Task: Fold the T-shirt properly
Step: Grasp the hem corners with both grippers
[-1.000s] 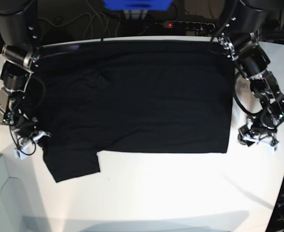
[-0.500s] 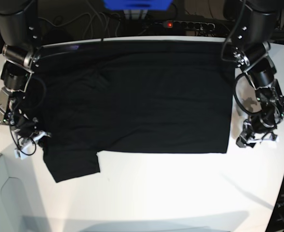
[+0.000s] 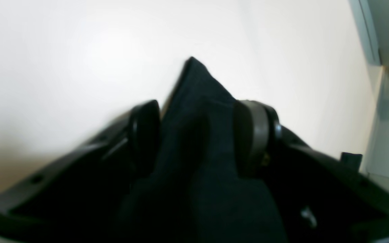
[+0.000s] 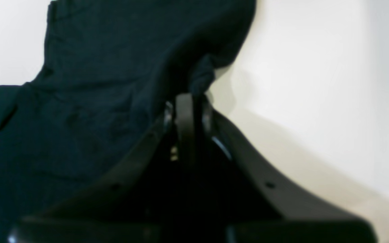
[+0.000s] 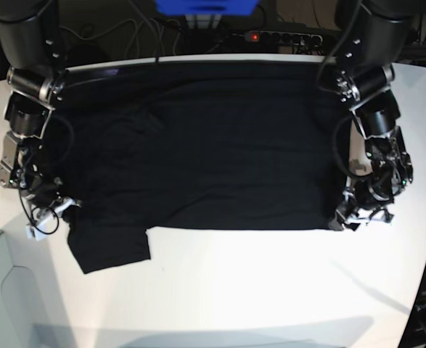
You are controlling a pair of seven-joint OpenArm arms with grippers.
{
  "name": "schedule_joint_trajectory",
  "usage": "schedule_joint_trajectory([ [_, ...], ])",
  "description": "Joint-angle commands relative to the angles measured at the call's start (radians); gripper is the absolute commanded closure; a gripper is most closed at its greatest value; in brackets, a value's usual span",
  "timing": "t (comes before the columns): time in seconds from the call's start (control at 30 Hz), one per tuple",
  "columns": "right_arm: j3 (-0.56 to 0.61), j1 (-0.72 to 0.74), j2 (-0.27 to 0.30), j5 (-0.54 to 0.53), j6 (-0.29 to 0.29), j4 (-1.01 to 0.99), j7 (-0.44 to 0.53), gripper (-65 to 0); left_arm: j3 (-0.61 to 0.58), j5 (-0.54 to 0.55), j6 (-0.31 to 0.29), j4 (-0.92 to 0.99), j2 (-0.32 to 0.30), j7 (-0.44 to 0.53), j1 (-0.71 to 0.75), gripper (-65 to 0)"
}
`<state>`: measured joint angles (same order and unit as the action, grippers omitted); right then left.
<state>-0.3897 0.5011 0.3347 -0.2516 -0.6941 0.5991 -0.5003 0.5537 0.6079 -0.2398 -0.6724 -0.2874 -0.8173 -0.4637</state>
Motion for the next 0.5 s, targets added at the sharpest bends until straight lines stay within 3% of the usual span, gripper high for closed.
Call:
schedule_joint_trajectory([
  [0.0, 0.005, 0.008, 0.005, 0.039, -0.004, 0.000, -0.051, 0.0, -0.008, -0.052, 0.027, 0.012, 0.006, -0.067, 0.006, -34.9],
  [0.4, 0.005, 0.008, 0.004, 0.039, -0.004, 0.000, -0.051, 0.0, -0.010, -0.058, 0.027, 0.010, 0.000, -0.058, 0.000, -34.3],
  [0.47, 0.005, 0.008, 0.004, 0.039, -0.004, 0.000, -0.051, 0.0, -0.010, -0.058, 0.027, 0.010, 0.004, -0.058, 0.000, -30.0],
])
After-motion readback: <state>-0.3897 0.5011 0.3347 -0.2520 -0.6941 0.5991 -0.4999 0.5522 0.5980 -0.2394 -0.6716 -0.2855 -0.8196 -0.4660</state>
